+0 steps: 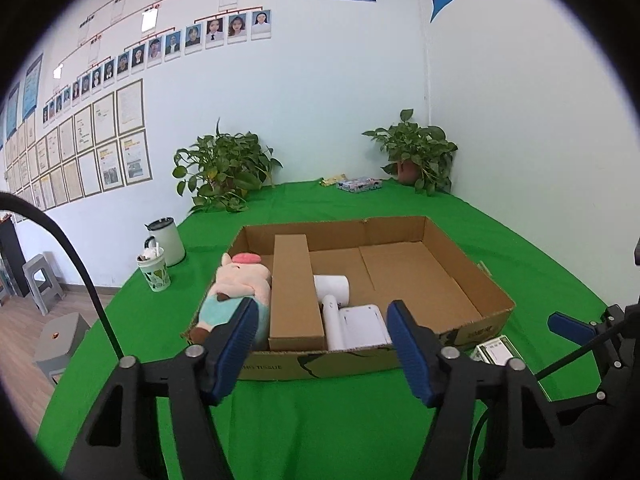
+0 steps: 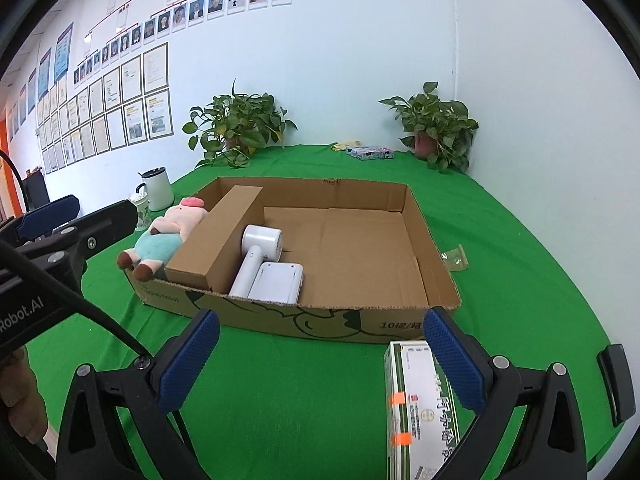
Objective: Organize objects
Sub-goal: 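Withdraw the right tool toward the green-and-white medicine box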
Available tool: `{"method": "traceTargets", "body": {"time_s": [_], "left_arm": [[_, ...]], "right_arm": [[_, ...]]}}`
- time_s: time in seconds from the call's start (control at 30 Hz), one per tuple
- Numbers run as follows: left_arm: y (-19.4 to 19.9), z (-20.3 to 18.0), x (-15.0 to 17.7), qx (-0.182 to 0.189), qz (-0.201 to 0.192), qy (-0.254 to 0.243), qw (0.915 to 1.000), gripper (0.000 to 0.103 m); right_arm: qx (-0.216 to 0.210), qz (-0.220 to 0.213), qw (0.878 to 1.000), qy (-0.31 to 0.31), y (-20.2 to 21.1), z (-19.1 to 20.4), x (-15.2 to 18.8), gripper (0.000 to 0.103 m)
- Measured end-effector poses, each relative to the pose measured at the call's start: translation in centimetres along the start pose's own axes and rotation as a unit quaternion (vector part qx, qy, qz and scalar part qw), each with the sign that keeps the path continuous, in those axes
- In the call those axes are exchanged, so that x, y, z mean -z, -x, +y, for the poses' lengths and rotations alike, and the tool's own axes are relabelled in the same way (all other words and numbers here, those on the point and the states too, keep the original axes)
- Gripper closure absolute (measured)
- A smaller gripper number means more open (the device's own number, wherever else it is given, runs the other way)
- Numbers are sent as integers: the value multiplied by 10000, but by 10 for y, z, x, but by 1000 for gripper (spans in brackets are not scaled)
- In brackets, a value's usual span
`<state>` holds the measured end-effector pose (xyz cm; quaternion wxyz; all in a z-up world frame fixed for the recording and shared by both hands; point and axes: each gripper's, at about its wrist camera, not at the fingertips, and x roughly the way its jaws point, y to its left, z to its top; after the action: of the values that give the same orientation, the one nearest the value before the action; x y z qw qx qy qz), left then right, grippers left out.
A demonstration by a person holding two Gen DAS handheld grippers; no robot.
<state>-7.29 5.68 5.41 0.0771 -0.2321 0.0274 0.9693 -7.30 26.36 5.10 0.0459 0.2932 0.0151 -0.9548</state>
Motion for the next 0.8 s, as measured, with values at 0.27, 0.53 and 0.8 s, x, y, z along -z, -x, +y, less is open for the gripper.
{"method": "traceTargets", "body": {"time_s": [0.27, 0.53, 0.8], "left_arm": [[-30, 16, 75, 800, 1279, 663, 9863, 54], [-35, 17, 92, 994, 1625, 907, 9775, 33], [-36, 33, 98, 1173, 1753, 1232, 9697, 33]], "right_arm": [[504, 784, 9939, -586, -14, -66, 70, 0], [533, 1345, 9879, -555, -23, -91, 109, 1], [171, 1491, 9884, -239, -33, -53, 119, 41]]}}
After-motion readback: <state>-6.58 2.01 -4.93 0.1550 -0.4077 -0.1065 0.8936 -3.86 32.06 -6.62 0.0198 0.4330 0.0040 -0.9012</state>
